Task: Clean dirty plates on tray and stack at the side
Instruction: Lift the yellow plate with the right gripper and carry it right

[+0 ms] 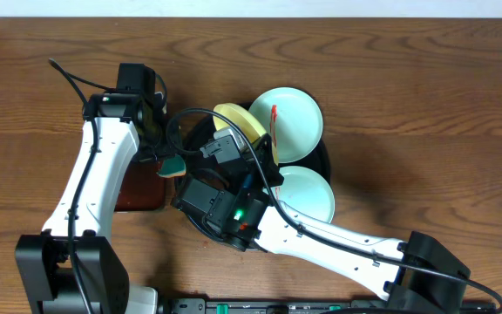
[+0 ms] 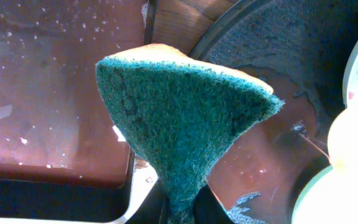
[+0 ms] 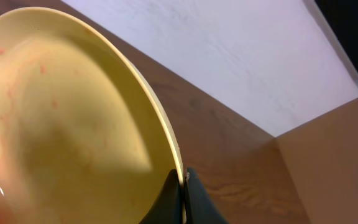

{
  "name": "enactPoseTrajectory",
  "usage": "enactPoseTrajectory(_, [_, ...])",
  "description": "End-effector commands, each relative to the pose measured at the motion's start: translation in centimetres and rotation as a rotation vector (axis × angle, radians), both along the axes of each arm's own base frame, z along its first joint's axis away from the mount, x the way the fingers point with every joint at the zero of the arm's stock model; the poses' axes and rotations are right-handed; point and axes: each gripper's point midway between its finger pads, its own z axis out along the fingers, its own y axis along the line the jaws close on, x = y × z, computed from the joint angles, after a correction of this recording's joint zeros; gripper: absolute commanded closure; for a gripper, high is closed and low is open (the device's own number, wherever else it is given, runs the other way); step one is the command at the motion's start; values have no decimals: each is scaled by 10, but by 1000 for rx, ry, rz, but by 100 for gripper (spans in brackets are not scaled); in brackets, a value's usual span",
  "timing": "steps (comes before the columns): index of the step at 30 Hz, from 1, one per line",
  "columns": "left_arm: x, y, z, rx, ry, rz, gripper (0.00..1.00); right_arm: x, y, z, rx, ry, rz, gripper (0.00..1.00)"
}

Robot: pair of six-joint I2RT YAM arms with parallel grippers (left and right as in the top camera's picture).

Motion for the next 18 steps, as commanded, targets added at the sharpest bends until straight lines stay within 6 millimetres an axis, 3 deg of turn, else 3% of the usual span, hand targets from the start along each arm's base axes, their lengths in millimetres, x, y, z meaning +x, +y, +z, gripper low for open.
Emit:
enactPoseTrajectory(1, [-2, 1, -2, 0, 9, -4, 93, -4, -6, 25, 8, -79, -22, 99])
enactPoseTrajectory(8, [-2, 1, -2, 0, 8, -4, 93, -3, -2, 16, 73, -40, -11, 99])
enactPoseTrajectory(18, [-2, 1, -2, 0, 9, -4, 92, -8, 8, -36, 254, 266, 43, 99])
